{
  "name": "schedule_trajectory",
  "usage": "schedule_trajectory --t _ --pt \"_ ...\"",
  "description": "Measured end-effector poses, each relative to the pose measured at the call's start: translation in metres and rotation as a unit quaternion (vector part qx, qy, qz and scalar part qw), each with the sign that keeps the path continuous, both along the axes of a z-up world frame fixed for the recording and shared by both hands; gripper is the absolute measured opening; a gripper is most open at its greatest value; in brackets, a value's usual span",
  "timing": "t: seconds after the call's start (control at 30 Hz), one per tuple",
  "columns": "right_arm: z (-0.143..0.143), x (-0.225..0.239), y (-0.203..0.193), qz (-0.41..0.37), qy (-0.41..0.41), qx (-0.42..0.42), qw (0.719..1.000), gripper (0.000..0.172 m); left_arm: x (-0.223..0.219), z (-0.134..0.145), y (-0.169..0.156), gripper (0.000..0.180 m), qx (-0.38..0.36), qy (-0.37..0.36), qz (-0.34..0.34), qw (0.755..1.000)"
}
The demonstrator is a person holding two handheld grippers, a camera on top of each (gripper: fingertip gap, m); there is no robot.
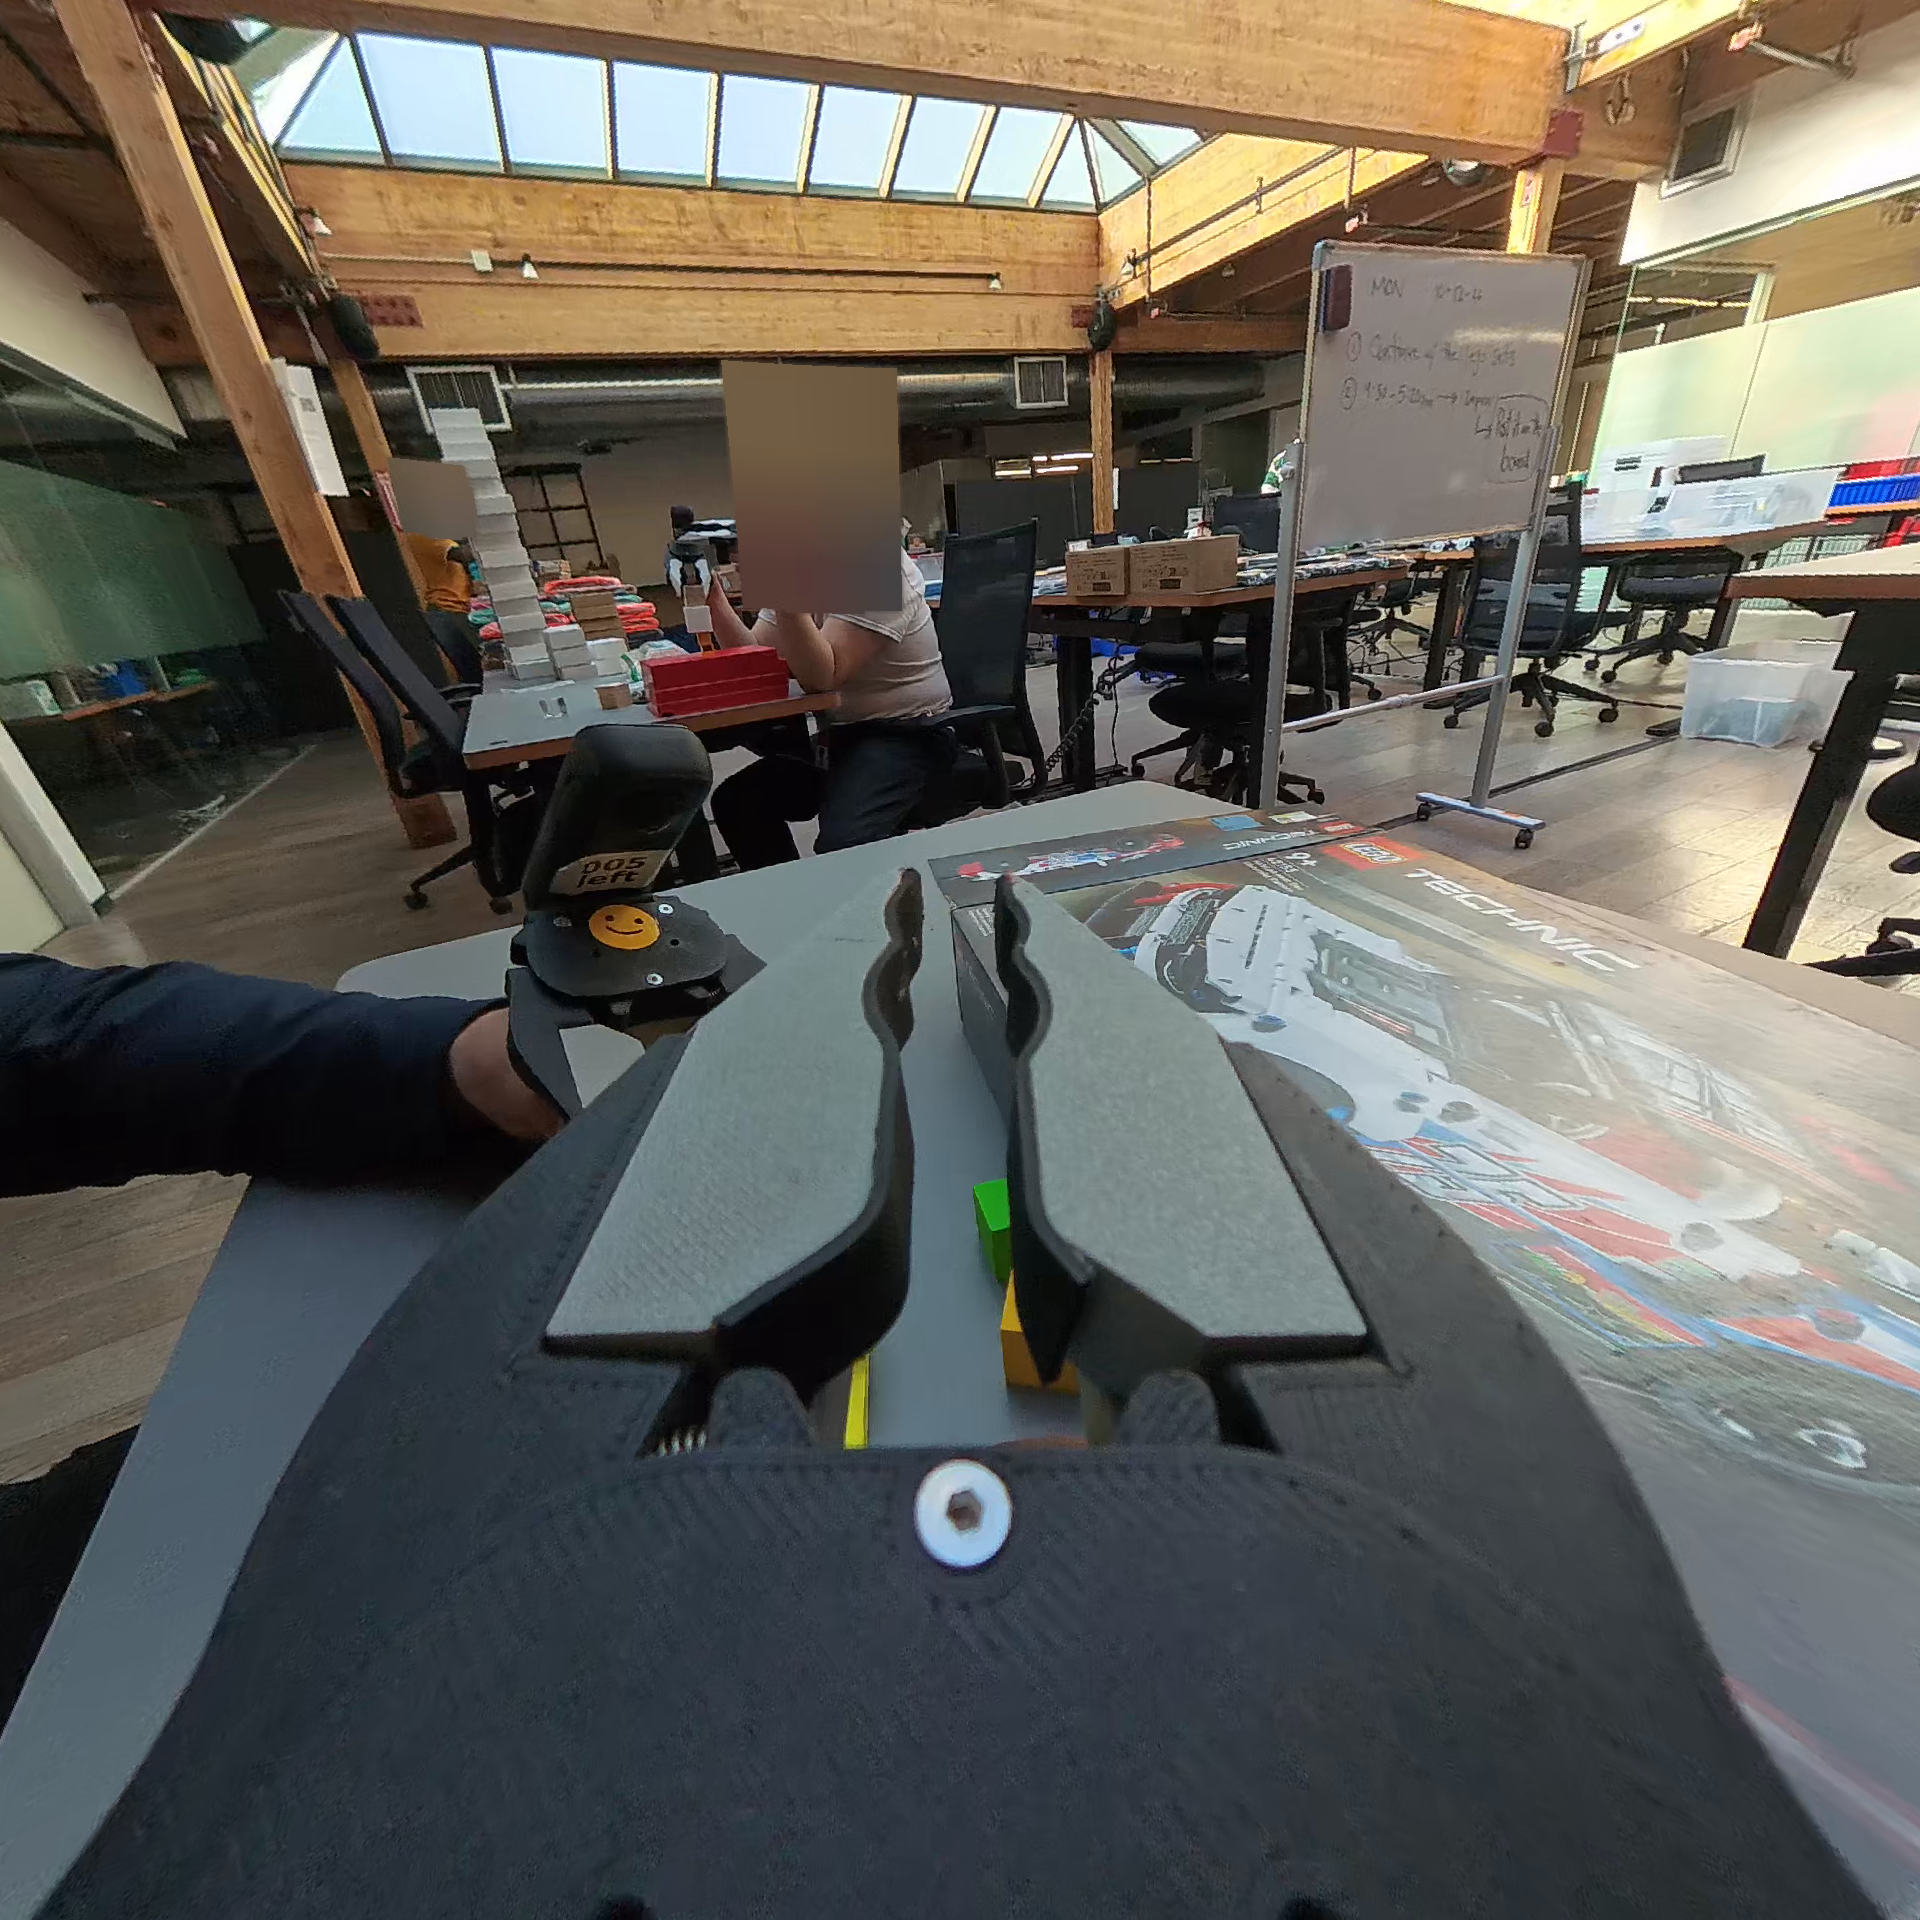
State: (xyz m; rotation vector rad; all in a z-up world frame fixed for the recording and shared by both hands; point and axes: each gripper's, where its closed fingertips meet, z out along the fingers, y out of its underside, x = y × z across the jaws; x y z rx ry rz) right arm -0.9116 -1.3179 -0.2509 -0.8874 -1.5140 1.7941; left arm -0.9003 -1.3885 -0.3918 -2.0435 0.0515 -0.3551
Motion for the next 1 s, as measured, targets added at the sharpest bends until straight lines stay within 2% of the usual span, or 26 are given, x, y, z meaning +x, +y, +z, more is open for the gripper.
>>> schedule_trajectory --t 0.27,0.53,0.6,0.67,0.8,1.0 --pt "-0.007 -0.003 -0.012 0.014 -0.013 0.016 1.000 0.011 -0.009 -0.001 0.000 0.056 0.009 0.061 -0.007 0.998" --pt "-0.010 -0.003 -0.023 0.027 -0.015 0.029 0.999 0.011 0.006 -0.034 0.002 0.058 -0.082 0.131 -0.076 0.985" --pt "-0.012 -0.004 -0.025 0.029 -0.020 0.032 0.999 0.011 0.006 -0.034 0.003 0.051 -0.080 0.127 -0.079 0.986" --pt "-0.016 -0.005 -0.026 0.032 -0.027 0.036 0.999 0.011 0.007 -0.033 0.002 0.036 -0.079 0.124 -0.082 0.986" --pt "-0.026 -0.007 -0.029 0.049 -0.048 0.040 0.997 0.011 0.008 -0.034 0.000 0.026 -0.078 0.137 -0.084 0.984" --pt "-0.049 -0.015 -0.028 0.035 -0.065 0.092 0.993 0.009 0.002 -0.034 -0.021 0.025 -0.078 0.141 -0.079 0.984"
